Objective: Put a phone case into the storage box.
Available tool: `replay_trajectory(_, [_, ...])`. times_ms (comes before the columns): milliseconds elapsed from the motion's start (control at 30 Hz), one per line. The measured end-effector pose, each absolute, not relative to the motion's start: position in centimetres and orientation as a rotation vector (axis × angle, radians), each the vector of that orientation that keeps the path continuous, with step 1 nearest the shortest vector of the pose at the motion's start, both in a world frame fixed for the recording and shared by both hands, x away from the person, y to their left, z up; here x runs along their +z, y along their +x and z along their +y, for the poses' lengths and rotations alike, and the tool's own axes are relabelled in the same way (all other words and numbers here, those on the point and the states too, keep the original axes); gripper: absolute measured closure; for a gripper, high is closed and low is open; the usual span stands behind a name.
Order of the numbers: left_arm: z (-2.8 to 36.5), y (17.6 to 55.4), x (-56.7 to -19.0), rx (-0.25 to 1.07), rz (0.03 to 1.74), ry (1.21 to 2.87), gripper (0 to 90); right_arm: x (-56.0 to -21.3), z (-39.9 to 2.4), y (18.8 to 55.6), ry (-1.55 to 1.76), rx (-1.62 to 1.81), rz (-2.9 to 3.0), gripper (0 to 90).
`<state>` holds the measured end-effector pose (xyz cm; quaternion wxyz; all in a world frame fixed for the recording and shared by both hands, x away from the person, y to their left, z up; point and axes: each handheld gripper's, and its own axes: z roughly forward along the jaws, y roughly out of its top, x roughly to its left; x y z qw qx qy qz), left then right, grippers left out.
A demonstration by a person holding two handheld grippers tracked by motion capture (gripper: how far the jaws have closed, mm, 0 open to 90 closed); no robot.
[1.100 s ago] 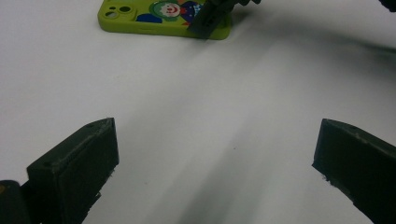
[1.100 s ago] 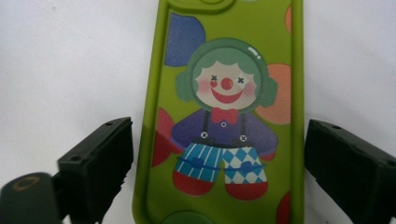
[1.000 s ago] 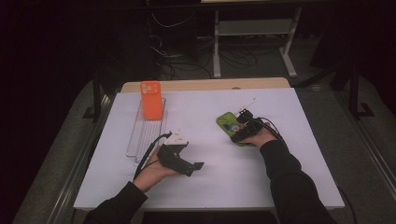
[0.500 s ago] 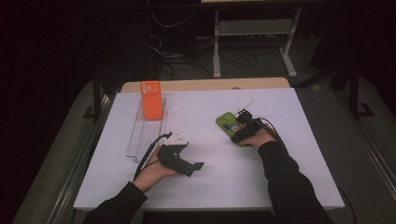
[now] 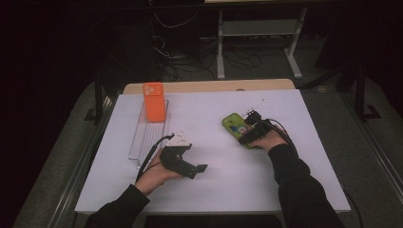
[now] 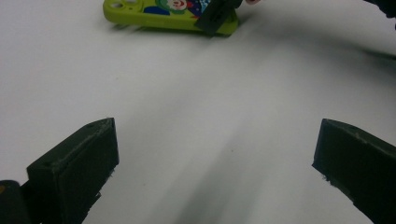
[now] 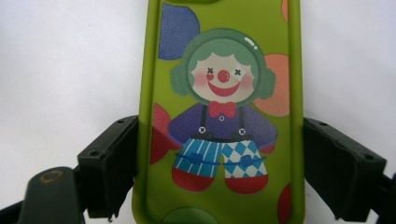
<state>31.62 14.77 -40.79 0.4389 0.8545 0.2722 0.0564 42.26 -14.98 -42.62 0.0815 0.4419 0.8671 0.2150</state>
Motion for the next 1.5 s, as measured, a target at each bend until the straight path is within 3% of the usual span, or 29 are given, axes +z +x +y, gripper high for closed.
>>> replay_trajectory(767, [16.8,34.0,-36.1,0.166,0.431,2.250,0.0,-38.9,-16.4,38.5,0.851,0.764,2.735,15.3])
replay_trajectory(1500, [13.9,35.4,-35.2,0.170,0.112,2.438,0.0,-37.9,-11.9,35.3,0.355,0.783,2.900,15.3])
